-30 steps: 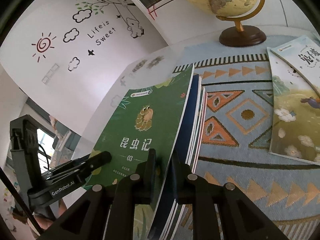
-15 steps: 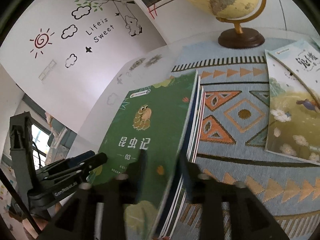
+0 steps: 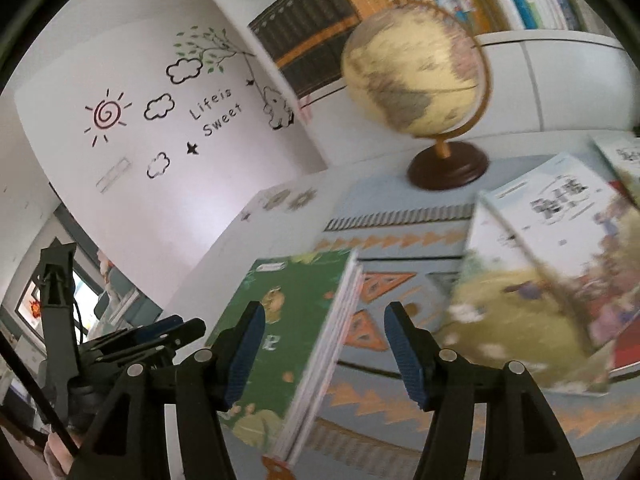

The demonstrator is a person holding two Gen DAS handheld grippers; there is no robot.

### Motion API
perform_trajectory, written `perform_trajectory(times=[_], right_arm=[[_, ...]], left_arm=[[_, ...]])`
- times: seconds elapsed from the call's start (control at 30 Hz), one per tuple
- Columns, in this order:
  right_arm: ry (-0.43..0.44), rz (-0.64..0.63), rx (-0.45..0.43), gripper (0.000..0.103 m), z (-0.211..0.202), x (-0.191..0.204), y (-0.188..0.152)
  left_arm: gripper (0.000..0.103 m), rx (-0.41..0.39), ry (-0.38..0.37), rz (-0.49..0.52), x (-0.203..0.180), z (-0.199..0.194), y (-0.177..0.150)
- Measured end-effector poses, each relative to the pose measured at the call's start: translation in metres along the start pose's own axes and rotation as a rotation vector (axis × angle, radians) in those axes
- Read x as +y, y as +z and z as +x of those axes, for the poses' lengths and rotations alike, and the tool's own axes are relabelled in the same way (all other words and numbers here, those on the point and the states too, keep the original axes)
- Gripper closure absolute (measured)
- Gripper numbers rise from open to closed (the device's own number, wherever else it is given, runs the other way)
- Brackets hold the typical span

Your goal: Organize books

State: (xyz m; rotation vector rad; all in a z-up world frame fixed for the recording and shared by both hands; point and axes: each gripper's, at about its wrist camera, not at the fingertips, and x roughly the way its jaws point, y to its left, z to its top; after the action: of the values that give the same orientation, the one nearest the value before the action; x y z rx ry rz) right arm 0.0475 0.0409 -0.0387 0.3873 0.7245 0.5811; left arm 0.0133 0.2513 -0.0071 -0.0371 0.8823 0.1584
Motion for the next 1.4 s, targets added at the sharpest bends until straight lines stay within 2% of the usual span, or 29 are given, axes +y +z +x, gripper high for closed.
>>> perform_trajectory(times=[0.1, 0.2, 0.3, 0.4, 0.53, 0.67, 0.77, 0.9, 1.0, 1.03, 1.1, 1.17, 1.4], right_arm=[[-0.031, 0.010, -0.028, 0.043, -0.029, -0.032, 0.009], [-0.084, 0.046, -0.075, 0.034, -0.063, -0.073, 0.021], [-0.125, 0.101, -0.125, 0.031, -0.097, -0.118, 0.032], [-0.120, 0.144, -0.128, 0.031, -0.122, -0.163, 0.041], [-0.163, 0.121, -0.106, 0.030, -0.134, -0.209, 0.050], [-0.199, 0.120, -0.055, 0.030, -0.119, -0.244, 0.053], [-0.219, 0.097, -0.026, 0.030, -0.102, -0.257, 0.055], [-0.184, 0.059, 0.018, 0.030, -0.076, -0.266, 0.059], [-0.215, 0.049, 0.042, 0.030, -0.059, -0.271, 0.060], [-0.207, 0.049, 0.057, 0.030, -0.053, -0.273, 0.060], [-0.194, 0.055, 0.084, 0.030, -0.044, -0.275, 0.055], [-0.190, 0.028, 0.082, 0.030, -0.042, -0.270, 0.049], [-0.149, 0.063, 0.149, 0.028, -0.067, -0.255, 0.021]], left_arm=[[0.068, -0.007, -0.061, -0.014, -0.026, -0.002, 0.007], [0.068, -0.007, -0.099, -0.003, -0.062, -0.002, 0.013], [0.068, 0.025, -0.154, 0.033, -0.105, 0.006, 0.019], [0.068, 0.067, -0.243, 0.051, -0.151, 0.021, 0.022], [0.068, 0.122, -0.354, 0.043, -0.202, 0.044, 0.020], [0.068, 0.181, -0.425, 0.051, -0.241, 0.068, 0.015], [0.068, 0.193, -0.439, 0.038, -0.254, 0.080, 0.011], [0.068, 0.221, -0.440, 0.045, -0.266, 0.097, 0.008], [0.068, 0.189, -0.442, 0.056, -0.271, 0.099, 0.006], [0.066, 0.190, -0.457, 0.066, -0.273, 0.100, 0.007], [0.054, 0.185, -0.483, 0.080, -0.277, 0.100, 0.007], [0.048, 0.179, -0.513, 0.087, -0.279, 0.100, 0.007], [0.048, 0.190, -0.518, 0.120, -0.269, 0.087, -0.006]])
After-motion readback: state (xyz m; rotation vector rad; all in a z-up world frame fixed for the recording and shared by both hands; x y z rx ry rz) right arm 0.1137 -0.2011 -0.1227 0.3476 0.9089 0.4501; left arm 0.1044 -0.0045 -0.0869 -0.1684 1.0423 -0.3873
